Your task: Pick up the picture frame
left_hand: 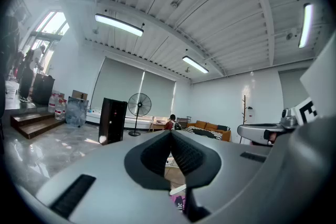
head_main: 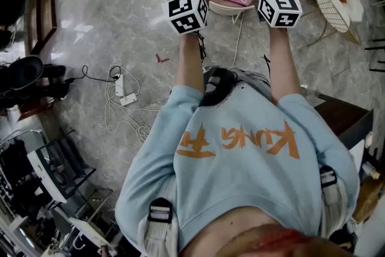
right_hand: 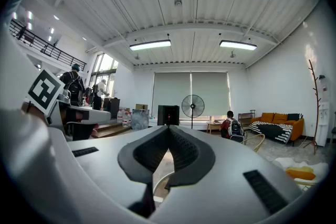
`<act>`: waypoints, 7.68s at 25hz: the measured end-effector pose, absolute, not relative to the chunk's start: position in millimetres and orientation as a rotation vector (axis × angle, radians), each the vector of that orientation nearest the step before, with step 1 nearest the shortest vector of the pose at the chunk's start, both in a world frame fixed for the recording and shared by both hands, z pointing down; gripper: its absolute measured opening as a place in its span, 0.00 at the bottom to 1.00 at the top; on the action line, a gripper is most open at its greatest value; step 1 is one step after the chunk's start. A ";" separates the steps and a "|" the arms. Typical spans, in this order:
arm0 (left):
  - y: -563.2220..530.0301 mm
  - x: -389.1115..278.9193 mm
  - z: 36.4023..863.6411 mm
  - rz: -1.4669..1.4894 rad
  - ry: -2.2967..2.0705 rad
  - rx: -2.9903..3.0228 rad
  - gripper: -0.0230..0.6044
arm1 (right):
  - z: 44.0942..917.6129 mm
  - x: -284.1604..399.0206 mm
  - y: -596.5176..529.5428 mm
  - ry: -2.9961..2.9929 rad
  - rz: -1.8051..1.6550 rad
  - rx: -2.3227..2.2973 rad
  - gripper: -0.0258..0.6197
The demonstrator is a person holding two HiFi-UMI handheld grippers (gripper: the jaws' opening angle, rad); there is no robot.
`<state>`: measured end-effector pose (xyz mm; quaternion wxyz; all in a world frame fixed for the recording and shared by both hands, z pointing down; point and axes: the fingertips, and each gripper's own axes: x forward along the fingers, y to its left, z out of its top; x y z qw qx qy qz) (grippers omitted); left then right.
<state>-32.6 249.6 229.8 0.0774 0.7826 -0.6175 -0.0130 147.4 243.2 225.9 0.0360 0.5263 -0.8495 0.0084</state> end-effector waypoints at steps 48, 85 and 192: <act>246.2 22.6 248.1 0.040 -1.820 2.303 0.07 | 241.1 219.3 234.3 -2.626 0.165 1.634 0.04; -41.8 -44.1 325.3 0.164 -1.744 2.189 0.07 | 314.3 176.0 -44.4 -2.569 0.397 1.644 0.04; -186.0 -27.8 862.5 0.612 -1.292 1.641 0.20 | 860.9 160.6 -217.4 -1.855 1.121 1.200 0.18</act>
